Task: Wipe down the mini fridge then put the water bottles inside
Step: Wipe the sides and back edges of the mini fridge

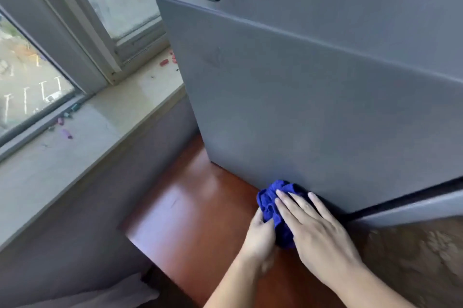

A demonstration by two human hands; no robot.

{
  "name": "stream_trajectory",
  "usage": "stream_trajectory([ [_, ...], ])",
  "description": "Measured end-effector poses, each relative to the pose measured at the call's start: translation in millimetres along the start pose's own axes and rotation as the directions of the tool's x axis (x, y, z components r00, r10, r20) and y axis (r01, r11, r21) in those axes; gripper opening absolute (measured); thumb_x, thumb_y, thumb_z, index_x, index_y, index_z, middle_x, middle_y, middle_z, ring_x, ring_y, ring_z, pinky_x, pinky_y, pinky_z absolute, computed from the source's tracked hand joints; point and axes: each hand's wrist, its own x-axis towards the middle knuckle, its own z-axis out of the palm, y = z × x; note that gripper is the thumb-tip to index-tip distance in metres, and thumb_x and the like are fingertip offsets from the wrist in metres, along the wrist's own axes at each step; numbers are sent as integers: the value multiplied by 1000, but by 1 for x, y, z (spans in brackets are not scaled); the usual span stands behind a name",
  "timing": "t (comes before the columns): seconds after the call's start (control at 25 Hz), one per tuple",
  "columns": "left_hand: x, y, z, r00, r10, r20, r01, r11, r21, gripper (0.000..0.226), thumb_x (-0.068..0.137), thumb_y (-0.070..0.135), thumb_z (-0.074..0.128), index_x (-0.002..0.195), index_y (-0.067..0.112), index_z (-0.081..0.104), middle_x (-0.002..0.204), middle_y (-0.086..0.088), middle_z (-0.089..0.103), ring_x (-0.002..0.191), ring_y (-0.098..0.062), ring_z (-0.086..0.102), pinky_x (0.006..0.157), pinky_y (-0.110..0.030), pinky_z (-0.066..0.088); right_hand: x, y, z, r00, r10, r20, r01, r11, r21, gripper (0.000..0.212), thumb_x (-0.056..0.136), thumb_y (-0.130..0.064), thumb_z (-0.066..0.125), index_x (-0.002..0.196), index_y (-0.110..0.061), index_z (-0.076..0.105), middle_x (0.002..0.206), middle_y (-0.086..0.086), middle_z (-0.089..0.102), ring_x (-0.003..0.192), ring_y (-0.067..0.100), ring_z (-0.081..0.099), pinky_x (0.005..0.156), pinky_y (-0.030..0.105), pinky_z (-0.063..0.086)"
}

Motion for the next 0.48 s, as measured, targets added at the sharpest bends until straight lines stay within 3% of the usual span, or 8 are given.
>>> stream_trajectory([
  [0.08,-12,-10,12,976,-196,92,213,947,-242,44,96,7,46,135,6,66,129,-21,72,117,-35,71,96,-47,57,-27,9,6,996,90,10,-91,992,87,68,80,-14,41,147,-14,54,159,-3,44,140,18,53,119,44,26],
  [0.2,-23,-7,20,965,-193,178,243,912,-329,45,96,22,51,131,1,69,135,-23,68,120,-34,70,110,-49,48,-52,3,13,970,237,-48,-216,938,271,66,81,-12,45,147,-15,54,160,-5,42,146,15,42,120,38,26],
  [0.32,-40,-13,45,995,-36,93,54,978,-201,52,92,17,67,140,-1,58,134,-25,68,126,-38,66,110,-49,50,-68,-5,1,902,390,-187,-216,780,588,71,78,5,58,147,-10,52,160,-3,42,154,11,28,122,34,26],
  [0.48,-72,0,99,960,278,-30,-279,954,-108,50,88,15,77,132,-2,61,128,-27,70,125,-44,64,114,-55,46,-75,2,-64,793,517,-322,-138,668,732,75,75,22,64,143,-9,57,156,-3,48,150,18,37,120,40,33],
])
